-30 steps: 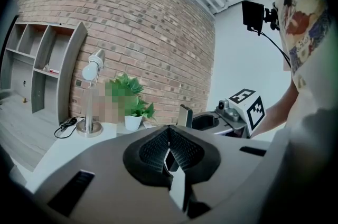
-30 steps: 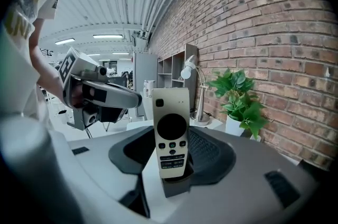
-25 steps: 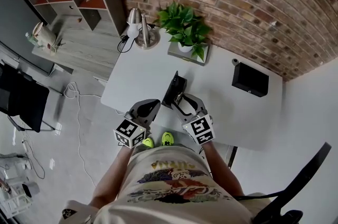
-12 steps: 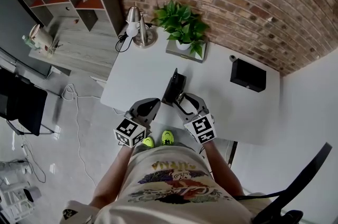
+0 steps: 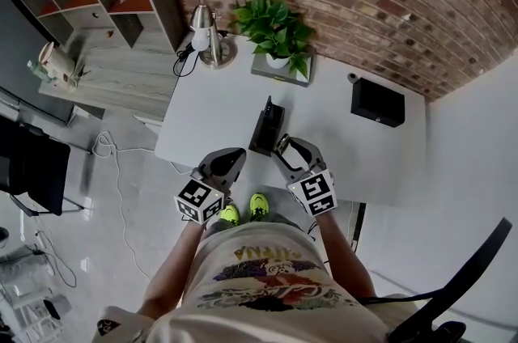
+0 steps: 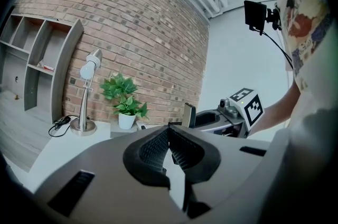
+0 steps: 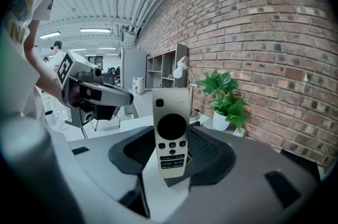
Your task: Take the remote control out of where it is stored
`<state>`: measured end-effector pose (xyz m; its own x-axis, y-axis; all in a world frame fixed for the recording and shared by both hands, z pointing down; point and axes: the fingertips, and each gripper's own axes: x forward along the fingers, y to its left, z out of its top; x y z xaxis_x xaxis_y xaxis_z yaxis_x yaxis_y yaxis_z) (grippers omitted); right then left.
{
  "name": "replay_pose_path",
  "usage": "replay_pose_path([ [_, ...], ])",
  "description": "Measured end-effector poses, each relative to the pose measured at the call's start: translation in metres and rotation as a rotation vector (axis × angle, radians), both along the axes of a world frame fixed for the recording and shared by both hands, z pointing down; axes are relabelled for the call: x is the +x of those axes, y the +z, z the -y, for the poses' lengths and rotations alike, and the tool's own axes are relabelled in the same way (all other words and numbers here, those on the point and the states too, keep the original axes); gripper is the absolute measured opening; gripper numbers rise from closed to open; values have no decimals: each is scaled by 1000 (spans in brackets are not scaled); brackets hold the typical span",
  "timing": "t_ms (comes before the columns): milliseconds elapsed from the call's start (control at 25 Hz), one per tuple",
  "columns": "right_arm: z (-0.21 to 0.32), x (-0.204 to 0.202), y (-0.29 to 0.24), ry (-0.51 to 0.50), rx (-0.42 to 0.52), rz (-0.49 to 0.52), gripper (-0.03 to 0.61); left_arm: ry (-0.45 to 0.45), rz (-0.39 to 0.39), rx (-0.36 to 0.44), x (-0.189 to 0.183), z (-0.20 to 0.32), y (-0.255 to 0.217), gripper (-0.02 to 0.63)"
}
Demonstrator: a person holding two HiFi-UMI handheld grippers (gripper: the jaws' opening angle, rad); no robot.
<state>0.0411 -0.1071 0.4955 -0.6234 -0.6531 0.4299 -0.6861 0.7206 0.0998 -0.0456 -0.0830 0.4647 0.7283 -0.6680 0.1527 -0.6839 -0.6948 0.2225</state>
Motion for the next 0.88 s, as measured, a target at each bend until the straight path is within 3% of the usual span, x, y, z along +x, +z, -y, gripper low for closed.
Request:
replay_pose_path([
  [480,-3,34,11,92,-33,-37,198,45,14,-23,0,-4,8,3],
  [880,-5,66,42,112,-101,-90,198,60,29,-47,16,-1,19,3],
])
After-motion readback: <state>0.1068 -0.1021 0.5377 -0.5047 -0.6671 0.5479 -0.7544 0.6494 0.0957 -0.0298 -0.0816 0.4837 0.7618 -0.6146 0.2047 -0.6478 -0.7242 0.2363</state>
